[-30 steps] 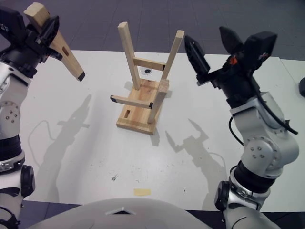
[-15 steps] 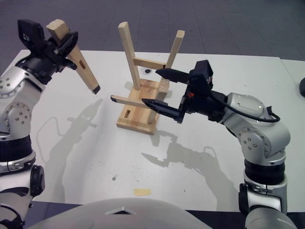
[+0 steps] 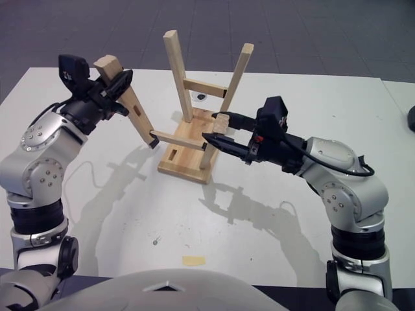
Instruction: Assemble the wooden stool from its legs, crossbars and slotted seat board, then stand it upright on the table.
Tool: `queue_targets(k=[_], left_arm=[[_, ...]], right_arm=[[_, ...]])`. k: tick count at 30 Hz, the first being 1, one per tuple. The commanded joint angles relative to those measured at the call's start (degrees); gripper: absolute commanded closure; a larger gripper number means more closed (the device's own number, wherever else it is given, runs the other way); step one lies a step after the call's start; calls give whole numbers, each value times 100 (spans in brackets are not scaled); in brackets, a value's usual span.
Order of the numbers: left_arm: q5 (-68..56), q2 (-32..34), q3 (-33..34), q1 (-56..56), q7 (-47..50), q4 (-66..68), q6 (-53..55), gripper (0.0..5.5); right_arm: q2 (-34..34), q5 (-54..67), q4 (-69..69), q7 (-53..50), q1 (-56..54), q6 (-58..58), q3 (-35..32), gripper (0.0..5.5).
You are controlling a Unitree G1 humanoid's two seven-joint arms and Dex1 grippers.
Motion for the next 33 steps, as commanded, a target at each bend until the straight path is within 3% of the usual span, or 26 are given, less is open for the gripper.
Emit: queue_targets(k=[1,12,21,33], left_arm=[[-54,22,194,-46,108,-190,171,448],[-1393,-995,1243,112,1294,-446,819,448],[-1723,-939,1015,537,1416,-462,1196,448],[-1092,-929,770,563,1359,-156,471,448]], right_arm=[[88,-249,-91,-255,63,-71,114,328],[387,-172,-304,-660,625,-249,158,333],[459,-311,-355,-782,791,-453,338,333],[564,-374,-380,-942,852,-561,518,333]])
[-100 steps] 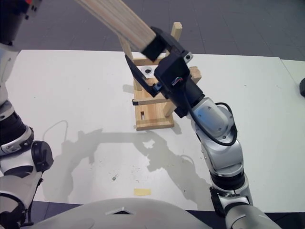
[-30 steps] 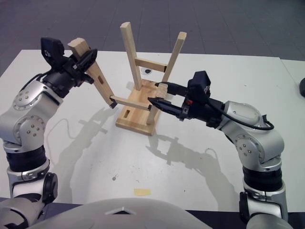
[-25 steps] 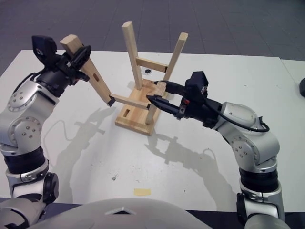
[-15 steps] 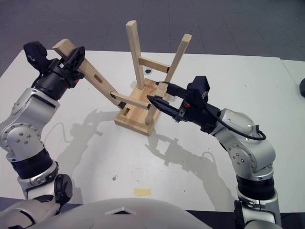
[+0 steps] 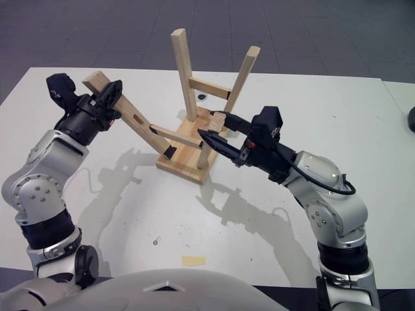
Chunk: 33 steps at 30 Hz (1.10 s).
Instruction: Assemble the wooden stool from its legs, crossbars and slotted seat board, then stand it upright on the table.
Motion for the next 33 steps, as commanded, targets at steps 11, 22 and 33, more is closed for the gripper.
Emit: queue_targets(k=[11,22,33], left_arm=[[869,132,-837,207,-390,215,-566,448],[1052,524,-1043,485,-814,109,-533,448],[1091,539,-1069,560,-848,209,-592,448]], right_arm=[[132,-64,-43,-152,277,131,288,333],[207,-45,-86,-249,433,56,311,333],[295,13,-193,-352,993,-110,200,333]])
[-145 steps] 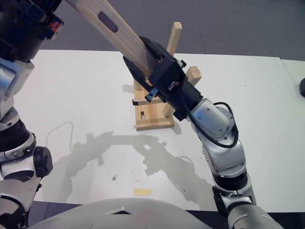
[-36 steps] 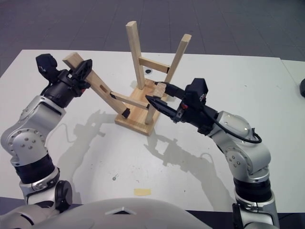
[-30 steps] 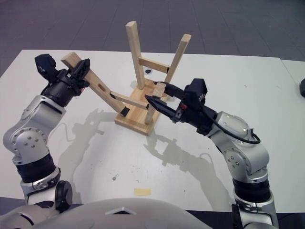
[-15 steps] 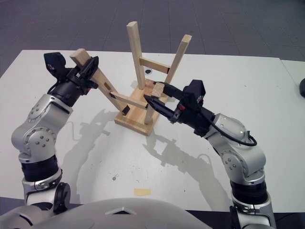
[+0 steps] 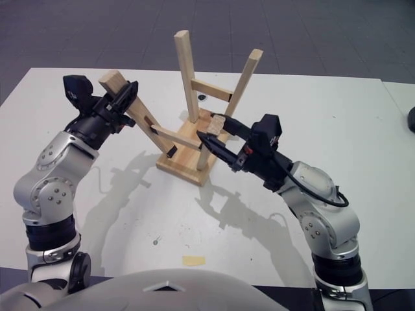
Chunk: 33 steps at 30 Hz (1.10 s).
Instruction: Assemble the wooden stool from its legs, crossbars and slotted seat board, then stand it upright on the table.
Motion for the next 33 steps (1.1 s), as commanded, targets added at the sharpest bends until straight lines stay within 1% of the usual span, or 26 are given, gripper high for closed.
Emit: queue_targets(k=[1,5,14,18,22,28,33], left_arm=[[321,206,-80,296,-22,335,222,448],[420,233,-107,360,-96,484,114,448],[662,215,-525,727,-131,449,-107,448],[776,429,-474,927,-274,545,-250,448],[814,351,-344,981,-161,791,-420,446],[1072,533,-968,1147,-315,578,-512,446],[1039,697,-1003,1171,-445,432,-507,445]], right_arm=[[22,138,123,24,494,201,21,333],[117,194,152,27,638,109,-11,333],[306,115,207,99,739,-125,136,333],[336,88,209,140,818,-188,167,333],[347,51,227,187,895,-260,201,333],[352,-13,274,217,898,-330,284,333],[331,-58,230,242,970,-304,446,333]])
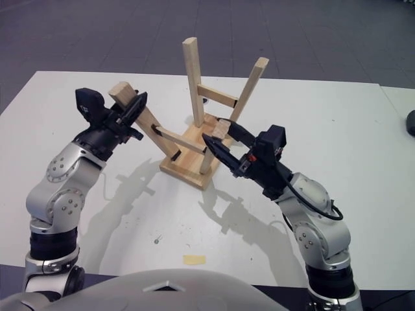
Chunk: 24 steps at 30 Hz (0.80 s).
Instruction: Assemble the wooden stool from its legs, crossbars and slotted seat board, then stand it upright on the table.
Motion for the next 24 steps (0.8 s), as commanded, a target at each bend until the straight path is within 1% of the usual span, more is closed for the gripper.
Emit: queue_targets(k=[1,4,8,12,21,22,24], left_arm=[[556,439,-221,518,-50,433,561,445],[561,369,-283,417,26,426,561,444],[965,477,-828,192,-95,376,393,443],[1224,558,-1119,140,-275,459,334,437],[1597,490,-1210,769,-142,925,-316,425],[1572,467,-1167,718,-113,923,-323,425],[1586,488,-1107,556,-109,965,-358,425]], right_arm=[[-39,98,90,226,468,313,408,333],[-87,-58,92,165,440,324,483,333],[-189,-369,-57,-181,-137,705,679,333],[-66,19,-212,-628,-759,1158,475,333],[6,56,-228,-950,-1227,1605,187,333],[48,94,-197,-1012,-1400,1651,119,297],[104,121,-123,-1114,-1755,1690,-1,262]])
